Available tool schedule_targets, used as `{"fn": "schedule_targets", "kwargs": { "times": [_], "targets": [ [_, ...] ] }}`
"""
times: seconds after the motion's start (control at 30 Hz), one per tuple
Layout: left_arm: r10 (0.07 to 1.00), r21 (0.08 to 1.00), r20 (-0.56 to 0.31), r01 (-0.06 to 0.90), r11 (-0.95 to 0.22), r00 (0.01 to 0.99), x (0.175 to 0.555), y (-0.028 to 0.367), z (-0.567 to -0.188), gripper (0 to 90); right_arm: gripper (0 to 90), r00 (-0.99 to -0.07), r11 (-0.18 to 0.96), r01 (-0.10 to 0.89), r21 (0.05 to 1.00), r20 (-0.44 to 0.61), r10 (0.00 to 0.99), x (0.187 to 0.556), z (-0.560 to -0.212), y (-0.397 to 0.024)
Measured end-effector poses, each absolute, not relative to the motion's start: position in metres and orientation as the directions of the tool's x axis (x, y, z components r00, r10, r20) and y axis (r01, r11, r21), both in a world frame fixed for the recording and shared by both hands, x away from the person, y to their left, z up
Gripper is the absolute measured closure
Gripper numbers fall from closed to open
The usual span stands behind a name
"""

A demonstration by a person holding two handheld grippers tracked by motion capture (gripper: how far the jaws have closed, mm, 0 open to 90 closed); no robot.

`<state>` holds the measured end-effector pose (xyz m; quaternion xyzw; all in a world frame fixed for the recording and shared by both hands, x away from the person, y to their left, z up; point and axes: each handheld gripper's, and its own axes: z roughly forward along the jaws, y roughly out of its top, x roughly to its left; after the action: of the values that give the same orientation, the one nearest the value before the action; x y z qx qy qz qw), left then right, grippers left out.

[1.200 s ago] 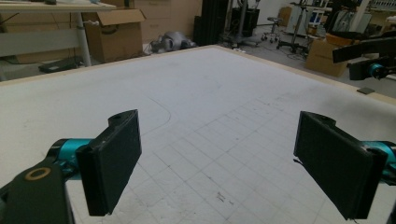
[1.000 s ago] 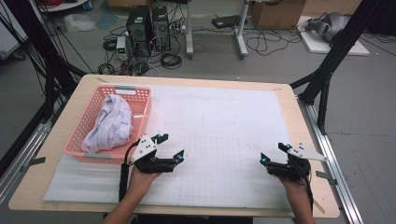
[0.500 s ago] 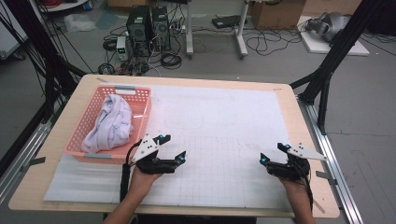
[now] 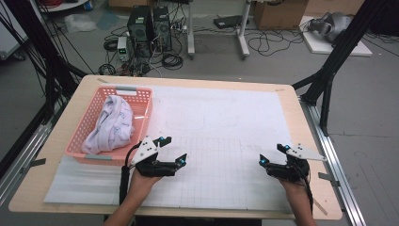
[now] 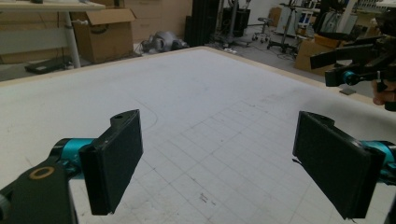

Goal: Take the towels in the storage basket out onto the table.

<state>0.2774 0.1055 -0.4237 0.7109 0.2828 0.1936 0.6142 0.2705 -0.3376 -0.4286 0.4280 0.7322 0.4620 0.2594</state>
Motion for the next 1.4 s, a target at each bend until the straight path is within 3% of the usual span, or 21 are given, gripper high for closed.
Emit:
{"fn": "schedule_targets", "kwargs": {
  "times": [0.23, 0.7, 0.97, 1.4],
  "targets": [
    [0.616, 0.979, -0.124, 0.196, -0.051, 0.778, 0.276, 0.107, -0.412, 16.0, 15.5, -0.503, 0.208, 0.380, 0.901, 0.013, 0.864, 0.271, -0.429, -0.336],
    [0.645, 0.986, -0.089, 0.160, -0.052, 0.759, 0.273, 0.126, -0.377, 15.5, 15.5, -0.499, 0.215, 0.384, 0.898, 0.006, 0.866, 0.269, -0.428, -0.337],
    [0.670, 0.988, -0.079, 0.149, -0.048, 0.738, 0.278, 0.150, -0.354, 15.5, 15.6, -0.501, 0.216, 0.382, 0.899, 0.005, 0.865, 0.268, -0.427, -0.335],
    [0.780, 0.981, -0.084, 0.187, -0.043, 0.620, 0.303, 0.218, -0.328, 15.6, 15.5, -0.500, 0.218, 0.384, 0.897, 0.004, 0.866, 0.268, -0.428, -0.335]
  ]
}}
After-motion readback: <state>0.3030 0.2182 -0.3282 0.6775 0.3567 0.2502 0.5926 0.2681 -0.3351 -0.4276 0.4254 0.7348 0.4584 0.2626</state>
